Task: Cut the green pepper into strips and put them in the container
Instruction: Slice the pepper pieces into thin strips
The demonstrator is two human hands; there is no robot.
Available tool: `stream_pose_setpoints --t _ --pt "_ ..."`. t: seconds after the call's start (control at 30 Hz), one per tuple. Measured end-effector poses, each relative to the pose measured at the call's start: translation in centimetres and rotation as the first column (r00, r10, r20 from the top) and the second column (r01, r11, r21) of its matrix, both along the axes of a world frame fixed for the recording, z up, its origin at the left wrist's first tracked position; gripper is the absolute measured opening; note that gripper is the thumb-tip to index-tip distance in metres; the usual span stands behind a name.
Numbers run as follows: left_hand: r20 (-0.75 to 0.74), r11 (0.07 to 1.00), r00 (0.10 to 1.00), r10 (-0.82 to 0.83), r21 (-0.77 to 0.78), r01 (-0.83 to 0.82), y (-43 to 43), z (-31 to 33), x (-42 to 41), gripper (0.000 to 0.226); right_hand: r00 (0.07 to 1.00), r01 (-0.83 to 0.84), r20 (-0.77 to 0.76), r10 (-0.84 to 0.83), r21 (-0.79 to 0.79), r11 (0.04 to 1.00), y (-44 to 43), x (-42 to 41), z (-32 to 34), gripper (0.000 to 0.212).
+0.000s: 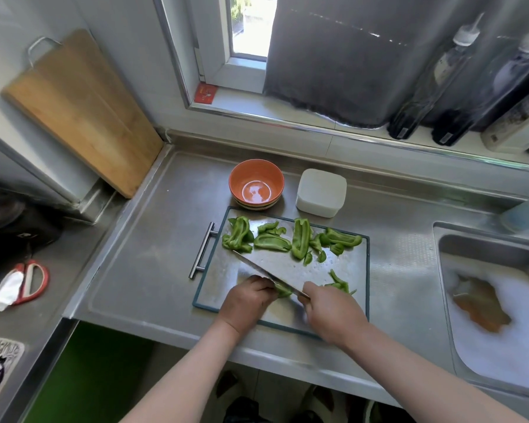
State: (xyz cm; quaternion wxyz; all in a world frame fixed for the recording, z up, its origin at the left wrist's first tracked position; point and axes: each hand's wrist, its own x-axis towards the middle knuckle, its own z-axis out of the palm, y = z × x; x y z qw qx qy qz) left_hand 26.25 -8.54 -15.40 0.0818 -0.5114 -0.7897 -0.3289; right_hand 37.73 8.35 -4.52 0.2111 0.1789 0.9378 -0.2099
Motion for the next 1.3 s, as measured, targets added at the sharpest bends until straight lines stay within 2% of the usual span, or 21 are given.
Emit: stream_pose_setpoints --t 0.17,0.43,0.57,0.7,0.93,1.13,1.3 --pt "-0.005 1.000 1.000 -0.002 0.024 0.003 -0.1 0.4 0.0 0.015 0.999 -0.034 -0.002 0.034 0.017 0.999 -0.2 0.7 0.5 0.022" --pt "-0.018 0.995 0.995 -0.096 -0.027 0.096 -0.9 -0.5 -0.8 0.008 0.997 -0.079 0.021 0.078 0.071 0.994 0.0 1.1 0.8 0.019" --pt "0.002 0.990 0.992 -0.126 -0.065 0.126 -1.3 -1.4 -1.1 0.027 0.993 -0.114 0.029 0.112 0.120 0.986 -0.1 1.2 0.8 0.017" --pt "0.023 0.984 0.990 -0.140 -0.107 0.142 -1.7 -1.6 -1.3 0.034 0.992 -0.123 0.040 0.118 0.124 0.985 -0.1 1.2 0.9 0.013" --pt "0.018 0.989 0.992 -0.123 -0.087 0.124 -1.6 -1.3 -1.2 0.025 0.990 -0.132 0.068 0.125 0.104 0.986 -0.5 0.7 0.7 0.001" --pt "0.050 0.995 0.994 -0.096 -0.017 0.097 -1.2 -0.5 -0.9 0.023 0.991 -0.105 0.093 0.098 0.075 0.992 -0.3 -0.3 -0.1 0.006" --pt "0.075 0.993 0.991 -0.113 -0.024 0.115 -1.4 -0.7 -1.2 0.019 0.990 -0.107 0.099 0.103 0.041 0.993 0.1 -0.4 -0.6 0.003"
